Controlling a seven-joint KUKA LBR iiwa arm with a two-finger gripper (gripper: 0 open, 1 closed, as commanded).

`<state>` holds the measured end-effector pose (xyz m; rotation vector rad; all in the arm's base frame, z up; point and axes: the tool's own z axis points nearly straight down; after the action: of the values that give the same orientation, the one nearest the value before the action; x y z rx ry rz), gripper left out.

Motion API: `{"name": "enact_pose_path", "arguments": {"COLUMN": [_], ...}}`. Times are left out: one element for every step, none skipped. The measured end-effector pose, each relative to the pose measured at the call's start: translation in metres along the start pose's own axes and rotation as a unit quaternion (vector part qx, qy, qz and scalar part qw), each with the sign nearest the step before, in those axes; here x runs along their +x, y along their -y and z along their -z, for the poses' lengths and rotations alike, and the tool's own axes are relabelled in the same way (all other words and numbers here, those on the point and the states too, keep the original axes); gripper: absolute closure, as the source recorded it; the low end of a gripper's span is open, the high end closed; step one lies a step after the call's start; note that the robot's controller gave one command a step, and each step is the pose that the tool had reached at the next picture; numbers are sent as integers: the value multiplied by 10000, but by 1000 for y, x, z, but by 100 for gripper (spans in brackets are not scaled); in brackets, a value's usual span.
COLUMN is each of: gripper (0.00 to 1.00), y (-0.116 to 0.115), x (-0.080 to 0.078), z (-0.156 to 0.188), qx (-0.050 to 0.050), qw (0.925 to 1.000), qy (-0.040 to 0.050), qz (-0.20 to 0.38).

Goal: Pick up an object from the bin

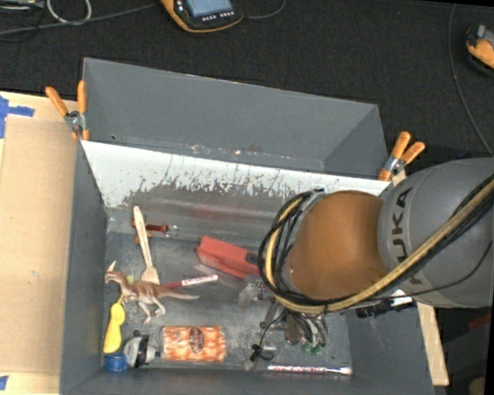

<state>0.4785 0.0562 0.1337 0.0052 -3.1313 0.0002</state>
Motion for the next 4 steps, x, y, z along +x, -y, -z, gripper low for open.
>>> {"name": "enact_pose_path", "arguments": {"gripper": [0,0,0,0], "y": [0,-24,-41,-53], "x": [-2,4,-4,4], "z": [4,-28,-32,-35], "qx": [-3,-1,-3,0], "qw": [10000,9999,9999,9996], "qy": [38,1,45,13], "qz": [-13,164,139,275]}}
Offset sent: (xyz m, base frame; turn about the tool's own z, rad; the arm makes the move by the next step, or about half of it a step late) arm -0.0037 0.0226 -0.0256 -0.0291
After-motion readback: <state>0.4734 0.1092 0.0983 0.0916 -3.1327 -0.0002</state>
